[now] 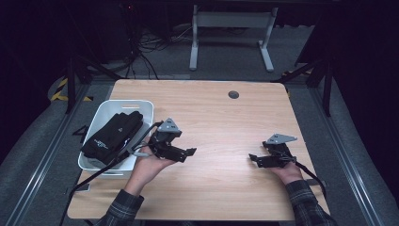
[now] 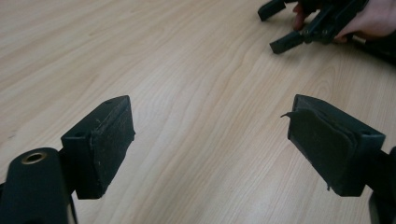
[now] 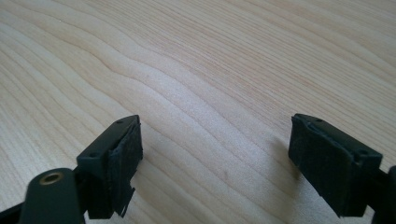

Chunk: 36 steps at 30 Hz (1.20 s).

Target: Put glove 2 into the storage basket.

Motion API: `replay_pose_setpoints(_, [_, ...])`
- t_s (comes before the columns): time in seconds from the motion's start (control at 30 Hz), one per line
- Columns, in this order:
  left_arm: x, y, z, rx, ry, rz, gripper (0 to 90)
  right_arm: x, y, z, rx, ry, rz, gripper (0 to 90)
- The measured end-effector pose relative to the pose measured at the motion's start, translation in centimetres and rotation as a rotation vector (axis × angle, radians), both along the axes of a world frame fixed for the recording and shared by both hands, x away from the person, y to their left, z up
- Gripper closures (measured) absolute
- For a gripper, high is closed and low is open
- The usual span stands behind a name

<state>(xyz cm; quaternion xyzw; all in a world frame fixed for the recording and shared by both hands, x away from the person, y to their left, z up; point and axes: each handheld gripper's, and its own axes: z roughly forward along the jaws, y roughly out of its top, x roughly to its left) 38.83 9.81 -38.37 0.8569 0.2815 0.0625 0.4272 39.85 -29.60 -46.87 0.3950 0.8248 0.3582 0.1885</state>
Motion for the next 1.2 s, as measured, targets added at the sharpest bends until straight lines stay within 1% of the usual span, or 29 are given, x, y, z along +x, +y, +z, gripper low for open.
replay_pose_setpoints(0.07, [-0.2, -0.8, -0.8, 0.015, -0.002, -0.013, 15.4, 0.0, 0.0, 0.0, -0.001, 0.000, 0.001, 17.9])
replay_pose_setpoints(0.1, [-0.3, -1.2, -1.4, 0.015, 0.002, -0.020, 15.4, 0.0, 0.0, 0.0, -0.001, 0.000, 0.001, 17.9])
replay_pose_setpoints(0.17, [-0.4, -1.7, -2.0, 0.018, 0.002, -0.021, 15.4, 0.0, 0.0, 0.0, 0.000, 0.000, 0.000, 18.0])
replay_pose_setpoints(0.2, [-0.4, -1.9, -2.4, 0.026, -0.002, -0.021, 15.4, 0.0, 0.0, 0.0, 0.000, 0.000, 0.000, 18.0])
replay_pose_setpoints(0.23, [-0.5, -2.1, -2.8, 0.026, -0.008, -0.018, 15.4, 0.0, 0.0, 0.0, 0.000, 0.000, 0.000, 17.9])
replay_pose_setpoints(0.3, [-0.6, -2.5, -3.4, 0.024, -0.002, -0.023, 15.4, 0.0, 0.0, 0.0, -0.001, 0.000, 0.001, 17.9])
replay_pose_setpoints(0.4, [-0.7, -3.2, -4.6, 0.026, -0.012, -0.029, 15.4, 0.0, 0.0, 0.0, 0.000, 0.000, 0.001, 17.9])
replay_pose_setpoints(0.43, [-0.7, -3.3, -4.9, 0.030, -0.008, -0.033, 15.4, 0.0, 0.0, 0.0, 0.000, 0.000, 0.001, 18.0])
replay_pose_setpoints(0.47, [-0.7, -3.7, -5.5, 0.035, -0.004, -0.040, 15.4, 0.0, 0.0, 0.0, -0.001, 0.000, 0.001, 17.9])
replay_pose_setpoints(0.5, [-0.7, -3.8, -5.8, 0.033, -0.004, -0.036, 15.4, 0.0, 0.0, 0.0, -0.001, 0.000, 0.001, 18.0])
replay_pose_setpoints(0.67, [-0.7, -4.5, -7.7, 0.067, 0.015, -0.045, 15.2, 0.0, 0.0, 0.0, -0.001, 0.000, 0.002, 17.9])
replay_pose_setpoints(0.73, [-0.7, -4.7, -8.3, 0.069, -0.001, -0.039, 15.3, 0.0, 0.0, 0.0, -0.001, 0.000, 0.002, 17.9])
replay_pose_setpoints(0.77, [-0.7, -4.9, -8.6, 0.084, -0.002, -0.042, 15.3, 0.0, 0.0, 0.0, -0.001, 0.000, 0.002, 17.9])
replay_pose_setpoints(0.8, [-0.6, -5.0, -8.9, 0.082, -0.011, -0.040, 15.3, 0.0, 0.0, 0.0, -0.001, -0.001, 0.003, 17.9])
replay_pose_setpoints(0.87, [-0.6, -5.1, -9.1, 0.094, -0.020, -0.035, 15.3, 0.0, 0.0, 0.0, -0.002, 0.000, 0.004, 18.0])
replay_pose_setpoints(0.9, [-0.6, -5.1, -9.1, 0.100, -0.039, -0.030, 15.4, 0.0, 0.0, 0.0, -0.001, 0.000, 0.005, 18.0])
replay_pose_setpoints(0.93, [-0.6, -5.0, -9.1, 0.105, -0.044, -0.031, 15.4, 0.0, 0.0, 0.0, -0.001, 0.000, 0.005, 18.0])
replay_pose_setpoints(0.97, [-0.6, -5.0, -9.1, 0.105, -0.044, -0.031, 15.4, 0.0, 0.0, 0.0, -0.001, 0.000, 0.005, 18.0])
replay_pose_setpoints(1.0, [-0.5, -5.0, -9.1, 0.125, -0.037, -0.032, 15.3, 0.0, 0.0, 0.0, -0.001, 0.000, 0.005, 18.0])
replay_pose_setpoints(1.1, [-0.6, -5.1, -9.1, 0.135, -0.049, -0.039, 15.5, 0.0, 0.0, 0.0, -0.001, 0.000, 0.005, 18.0])
replay_pose_setpoints(1.2, [-0.6, -5.1, -9.1, 0.134, -0.047, -0.039, 15.5, 0.0, 0.0, 0.0, -0.001, 0.000, 0.005, 17.9])
